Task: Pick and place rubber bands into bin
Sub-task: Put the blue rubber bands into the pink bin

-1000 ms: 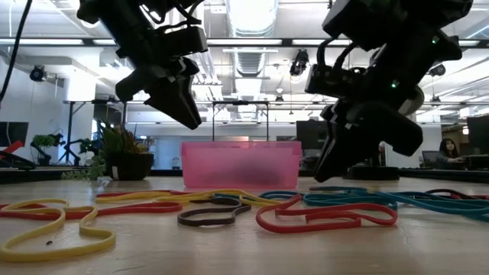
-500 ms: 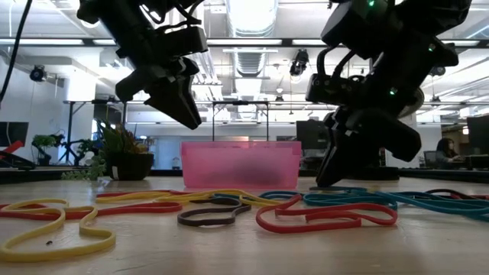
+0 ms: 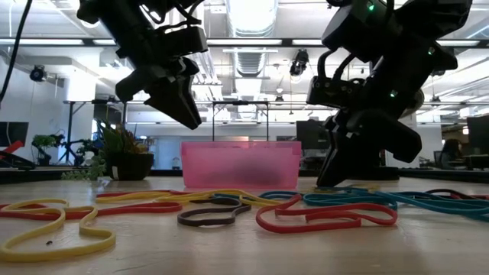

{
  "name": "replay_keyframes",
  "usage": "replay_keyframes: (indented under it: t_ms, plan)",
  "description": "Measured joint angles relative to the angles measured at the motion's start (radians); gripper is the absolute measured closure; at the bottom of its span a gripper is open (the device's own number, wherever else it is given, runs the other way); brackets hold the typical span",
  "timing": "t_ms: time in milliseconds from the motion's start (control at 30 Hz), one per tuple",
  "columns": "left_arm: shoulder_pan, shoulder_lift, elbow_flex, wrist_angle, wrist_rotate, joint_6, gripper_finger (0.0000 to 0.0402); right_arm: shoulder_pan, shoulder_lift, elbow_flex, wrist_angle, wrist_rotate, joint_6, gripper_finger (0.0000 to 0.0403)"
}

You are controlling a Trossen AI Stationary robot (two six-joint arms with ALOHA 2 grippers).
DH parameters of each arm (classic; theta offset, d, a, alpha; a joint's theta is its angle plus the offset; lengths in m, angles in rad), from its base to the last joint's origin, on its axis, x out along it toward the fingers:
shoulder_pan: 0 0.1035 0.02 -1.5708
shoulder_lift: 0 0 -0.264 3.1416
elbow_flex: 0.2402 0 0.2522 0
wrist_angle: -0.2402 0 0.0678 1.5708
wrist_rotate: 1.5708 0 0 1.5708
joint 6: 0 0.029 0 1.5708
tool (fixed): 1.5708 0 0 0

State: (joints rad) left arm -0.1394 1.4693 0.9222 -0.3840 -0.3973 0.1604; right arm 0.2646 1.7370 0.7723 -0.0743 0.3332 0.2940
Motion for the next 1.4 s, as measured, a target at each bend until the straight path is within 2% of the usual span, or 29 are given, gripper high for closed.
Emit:
replay_keyframes:
  t_ms: [300, 767, 1100, 1400]
  plan:
    - [0.0, 0.0, 0.0, 0.0, 0.0, 0.0, 0.0324, 0.001, 0.0, -0.007, 0.002, -0.002, -0.017, 0.0392]
    - [0.0, 0.0, 0.0, -0.001, 0.0, 0.0, 0.0324, 0.007, -0.031, 0.02, -0.026, 0.008, -0.066, 0.0394]
    - [-0.001, 0.0, 0.0, -0.009, 0.0, 0.0, 0.0324, 0.052, -0.136, 0.105, -0.08, 0.012, -0.164, 0.0394]
    - [-0.001, 0.0, -0.001, -0.024, 0.0, -0.018, 0.0324, 0.045, -0.21, 0.198, -0.081, 0.229, -0.367, 0.0394]
